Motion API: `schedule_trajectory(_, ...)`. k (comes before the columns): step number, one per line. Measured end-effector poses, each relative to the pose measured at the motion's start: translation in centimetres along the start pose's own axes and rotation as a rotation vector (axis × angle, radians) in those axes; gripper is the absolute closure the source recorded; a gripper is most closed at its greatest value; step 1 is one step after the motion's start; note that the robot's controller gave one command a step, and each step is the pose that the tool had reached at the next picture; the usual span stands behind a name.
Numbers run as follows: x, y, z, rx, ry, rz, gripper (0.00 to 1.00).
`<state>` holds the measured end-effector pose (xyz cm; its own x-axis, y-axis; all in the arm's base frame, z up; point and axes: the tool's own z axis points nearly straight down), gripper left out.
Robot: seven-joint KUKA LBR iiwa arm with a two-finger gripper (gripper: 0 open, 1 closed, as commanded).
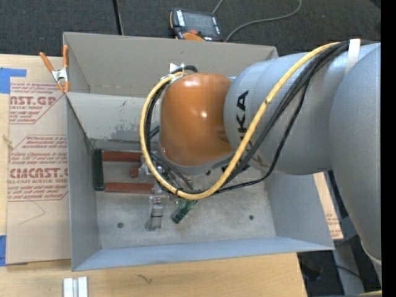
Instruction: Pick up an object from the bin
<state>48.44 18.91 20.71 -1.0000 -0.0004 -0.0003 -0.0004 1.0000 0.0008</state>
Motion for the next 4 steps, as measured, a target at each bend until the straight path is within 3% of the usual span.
schedule_trajectory(1,-3.2,-1.8,13.1,0.002,0.004,0.086,0.00)
schedule_trajectory(2,-8.3,0.1,13.6,-0.002,-0.005,0.111,0.00)
schedule_trajectory(3,-8.2,0.1,13.7,-0.002,-0.002,0.111,1.00)
schedule_trajectory(4,-5.9,2.9,-2.7,-0.004,-0.008,0.072,1.00)
